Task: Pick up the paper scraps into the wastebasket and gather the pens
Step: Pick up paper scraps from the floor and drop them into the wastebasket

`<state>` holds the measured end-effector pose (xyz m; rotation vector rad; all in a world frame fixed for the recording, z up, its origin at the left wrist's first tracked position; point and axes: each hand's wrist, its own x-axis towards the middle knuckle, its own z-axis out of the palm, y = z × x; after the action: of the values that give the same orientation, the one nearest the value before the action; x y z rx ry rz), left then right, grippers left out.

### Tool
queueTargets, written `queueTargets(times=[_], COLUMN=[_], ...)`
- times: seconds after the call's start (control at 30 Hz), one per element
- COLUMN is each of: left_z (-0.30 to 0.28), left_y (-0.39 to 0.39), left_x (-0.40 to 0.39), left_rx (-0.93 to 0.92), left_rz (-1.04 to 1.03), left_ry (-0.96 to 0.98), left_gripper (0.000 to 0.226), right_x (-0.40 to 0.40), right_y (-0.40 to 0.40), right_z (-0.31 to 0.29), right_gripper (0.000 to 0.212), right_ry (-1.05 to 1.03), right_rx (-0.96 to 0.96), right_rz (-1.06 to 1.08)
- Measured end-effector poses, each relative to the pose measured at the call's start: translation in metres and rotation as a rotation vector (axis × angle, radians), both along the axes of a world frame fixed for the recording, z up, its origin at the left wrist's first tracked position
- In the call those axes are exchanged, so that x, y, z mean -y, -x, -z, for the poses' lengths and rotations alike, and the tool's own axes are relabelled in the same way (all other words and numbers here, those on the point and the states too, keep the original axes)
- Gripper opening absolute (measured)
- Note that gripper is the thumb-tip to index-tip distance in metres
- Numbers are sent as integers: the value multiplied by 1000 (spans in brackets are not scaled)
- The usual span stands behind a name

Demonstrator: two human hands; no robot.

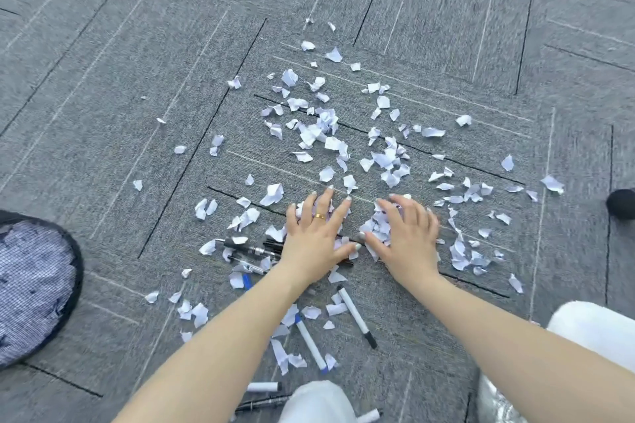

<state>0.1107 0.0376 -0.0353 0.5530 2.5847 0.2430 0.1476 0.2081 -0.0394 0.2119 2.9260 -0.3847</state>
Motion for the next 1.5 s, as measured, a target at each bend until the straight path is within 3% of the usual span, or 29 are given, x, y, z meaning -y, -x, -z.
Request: queueTargets(times=[0.07,0.17,0.23,0.3,0.37,0.4,0.47,0.53,0.6,0.7,0.77,0.87,0.97,1.13,1.23,1.43,1.5], left_z=[1,-1,-7,-12,-13,-15,-27,-50,-79,-123,-153,-208,-264,-308,-293,-267,-267], left_y=[0,9,19,26,28,28,29,32,36,43,44,34,6,-30,-36,-55,-61], left_x=[-2,-5,-7,-10,-14,-16,-14,-6,7,38,67,119,182,292,337,373,380], left_rx=[-80,-248,-273,-246,-171,-105,52,147,203,396,469,369,134,-352,-490,-421,-388], left_rz=[-23,-6,48,99,31,-77,-379,-608,-766,-1063,-1198,-1339,-1463,-1709,-1860,-1853,-1775], left_ry=[-32,-194,-193,-79,-62,-131,-349,-555,-667,-909,-1110,-1352,-1499,-1559,-1540,-1064,-1014], left_gripper=[59,28,15,17,13,5,15,21,19,21,21,24,21,13,24,22,25], right_x=[-1,0,-4,-9,-9,-7,-3,8,29,78,116,179,239,342,406,457,452], right_y=[-1,3,14,29,42,48,65,84,104,125,133,134,125,108,92,73,77], right_z=[4,2,-5,-14,-29,-36,-51,-62,-78,-113,-140,-184,-234,-307,-321,-294,-283], right_gripper=[44,27,21,13,10,13,29,49,45,12,19,23,28,31,28,19,34], right_ry=[-9,-9,-11,-18,121,233,477,652,776,1060,1187,1299,1415,1498,1495,1316,1277], right_rx=[-74,-158,-70,46,162,193,224,271,338,413,445,481,491,458,492,734,826], right_rz=[-74,-246,-378,-439,-337,-211,85,246,218,177,145,-4,-211,-444,-389,-280,-276])
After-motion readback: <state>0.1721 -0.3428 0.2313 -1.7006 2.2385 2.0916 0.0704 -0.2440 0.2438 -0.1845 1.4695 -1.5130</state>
